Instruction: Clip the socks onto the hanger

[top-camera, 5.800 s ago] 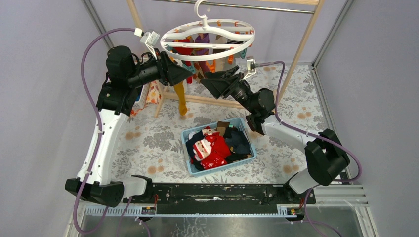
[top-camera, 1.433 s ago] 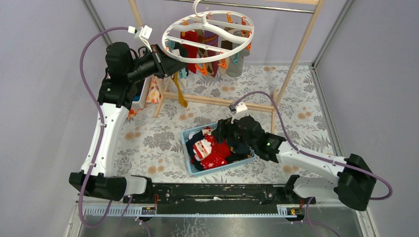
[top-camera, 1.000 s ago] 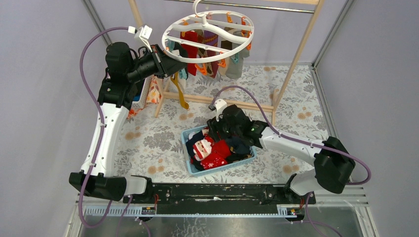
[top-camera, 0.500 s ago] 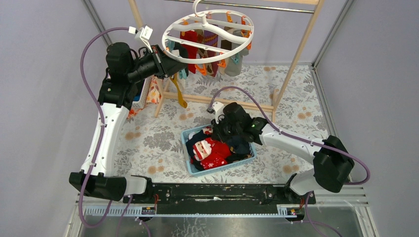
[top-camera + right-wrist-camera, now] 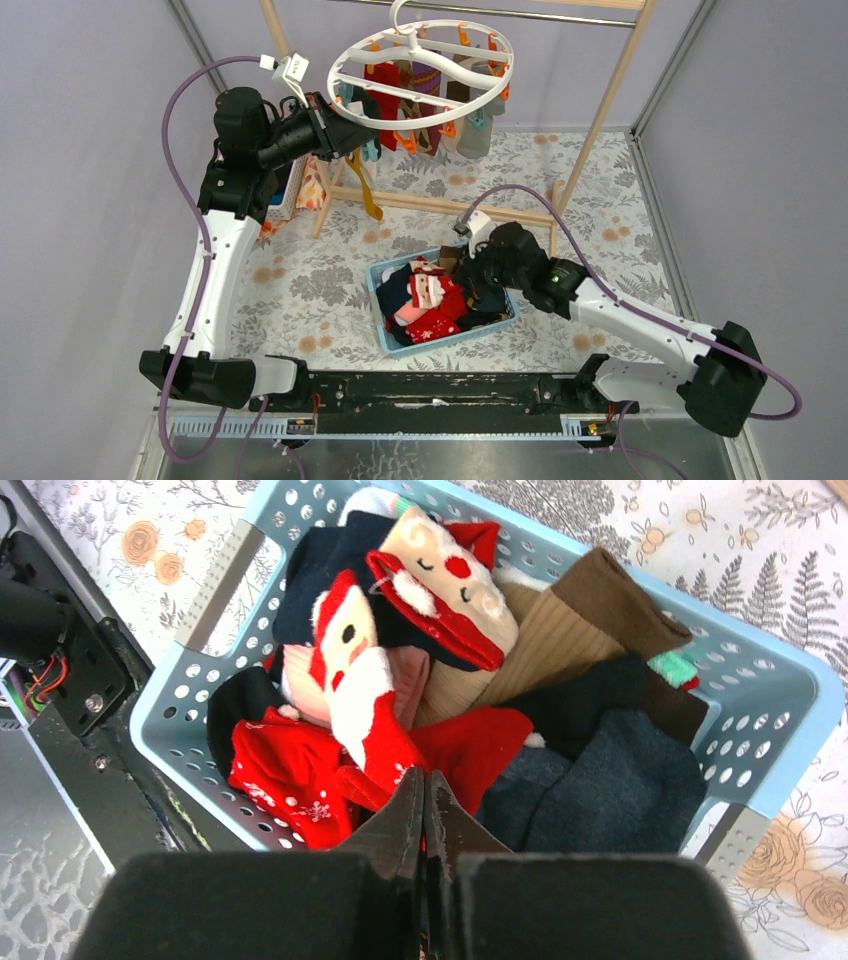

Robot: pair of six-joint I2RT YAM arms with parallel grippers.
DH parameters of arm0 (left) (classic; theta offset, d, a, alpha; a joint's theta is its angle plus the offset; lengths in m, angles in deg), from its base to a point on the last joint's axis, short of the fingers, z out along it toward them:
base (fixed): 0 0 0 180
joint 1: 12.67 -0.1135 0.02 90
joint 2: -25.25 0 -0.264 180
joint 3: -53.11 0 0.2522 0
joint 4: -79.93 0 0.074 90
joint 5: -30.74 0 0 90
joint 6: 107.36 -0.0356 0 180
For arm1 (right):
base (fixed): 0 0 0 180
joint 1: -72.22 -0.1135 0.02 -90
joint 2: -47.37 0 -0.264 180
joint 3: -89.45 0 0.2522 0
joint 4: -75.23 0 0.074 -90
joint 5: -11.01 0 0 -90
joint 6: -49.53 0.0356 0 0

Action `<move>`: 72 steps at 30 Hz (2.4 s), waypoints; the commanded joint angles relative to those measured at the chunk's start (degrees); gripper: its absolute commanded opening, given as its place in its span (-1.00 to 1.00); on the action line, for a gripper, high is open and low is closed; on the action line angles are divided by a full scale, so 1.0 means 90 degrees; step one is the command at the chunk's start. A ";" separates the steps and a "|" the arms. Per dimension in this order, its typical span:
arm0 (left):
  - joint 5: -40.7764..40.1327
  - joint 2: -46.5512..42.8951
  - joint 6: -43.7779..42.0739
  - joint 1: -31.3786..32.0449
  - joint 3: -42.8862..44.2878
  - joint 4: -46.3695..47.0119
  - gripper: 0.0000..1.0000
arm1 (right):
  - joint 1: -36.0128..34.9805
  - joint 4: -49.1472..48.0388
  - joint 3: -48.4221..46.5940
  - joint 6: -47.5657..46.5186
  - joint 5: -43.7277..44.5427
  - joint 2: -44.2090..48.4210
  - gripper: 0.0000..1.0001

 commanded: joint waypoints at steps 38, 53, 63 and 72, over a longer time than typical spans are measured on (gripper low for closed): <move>0.0111 -0.0094 -0.0194 -0.0046 -0.0008 0.0134 -0.99 | -0.0592 0.3808 -0.5500 -0.5074 -0.2401 -0.4803 0.19; 0.0092 -0.0110 -0.0262 -0.0046 0.0022 0.0072 -0.99 | -0.0646 0.4274 -0.5380 -0.5257 -0.2059 -0.4760 -0.21; 0.0108 -0.0113 -0.0312 -0.0046 0.0091 -0.0001 -0.99 | -0.0634 0.3276 -0.4855 -0.4786 -0.2557 -0.4012 -1.00; 0.0135 -0.0095 -0.0257 -0.0046 0.0127 0.0019 -0.99 | -0.0310 0.0445 -0.3574 -0.2819 -0.3331 -0.2574 -1.00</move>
